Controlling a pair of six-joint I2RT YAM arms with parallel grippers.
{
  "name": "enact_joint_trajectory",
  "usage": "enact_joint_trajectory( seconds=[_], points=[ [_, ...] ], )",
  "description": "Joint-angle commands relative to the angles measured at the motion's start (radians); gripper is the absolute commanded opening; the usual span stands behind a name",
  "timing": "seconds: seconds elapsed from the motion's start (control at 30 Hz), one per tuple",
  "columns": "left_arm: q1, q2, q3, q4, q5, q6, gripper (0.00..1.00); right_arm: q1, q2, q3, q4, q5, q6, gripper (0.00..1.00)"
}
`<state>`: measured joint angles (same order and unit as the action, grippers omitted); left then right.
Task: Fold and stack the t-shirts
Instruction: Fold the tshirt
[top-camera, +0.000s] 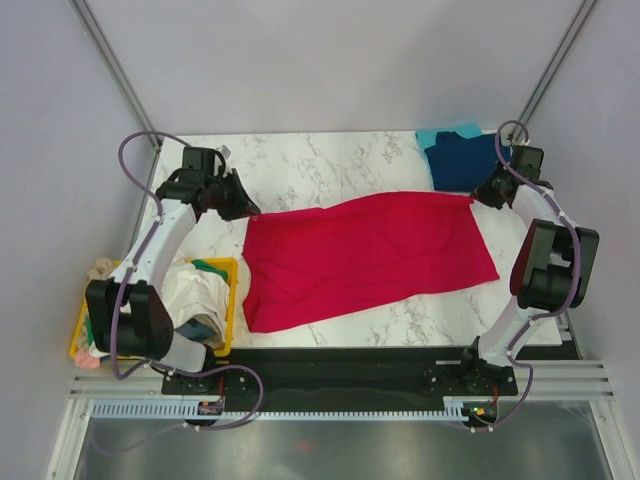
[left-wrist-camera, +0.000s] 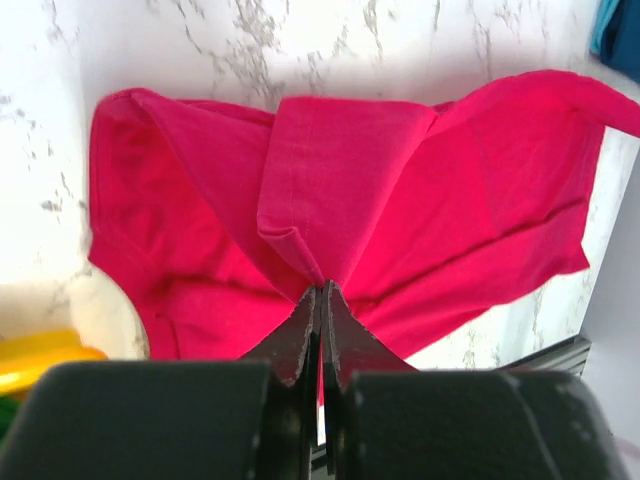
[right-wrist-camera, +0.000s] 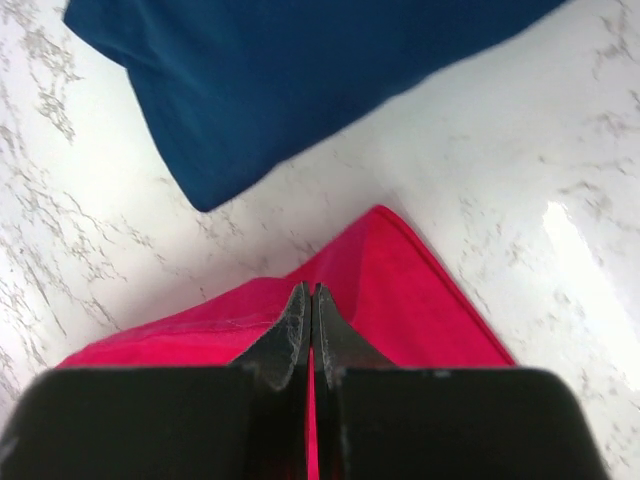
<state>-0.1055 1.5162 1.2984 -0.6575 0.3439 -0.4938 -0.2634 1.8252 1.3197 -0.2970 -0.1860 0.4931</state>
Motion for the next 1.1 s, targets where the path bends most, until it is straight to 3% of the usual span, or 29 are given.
enact_joint_trajectory(
  seconds=[0.0, 0.47, 1.07],
  points=[
    [-0.008, -0.117, -0.068, 0.012, -0.014, 0.018, 0.02, -0.019, -0.082, -0.048, 0.05, -0.015, 0.013, 0.0],
    [-0.023, -0.388, -0.33, -0.036, 0.01, 0.004, 0.02, -0.077, -0.15, -0.203, 0.055, 0.005, 0.036, 0.0],
    [-0.077, -0.563, -0.459, -0.131, 0.05, -0.038, 0.02, -0.118, -0.194, -0.316, 0.059, 0.071, 0.048, 0.0]
  ],
)
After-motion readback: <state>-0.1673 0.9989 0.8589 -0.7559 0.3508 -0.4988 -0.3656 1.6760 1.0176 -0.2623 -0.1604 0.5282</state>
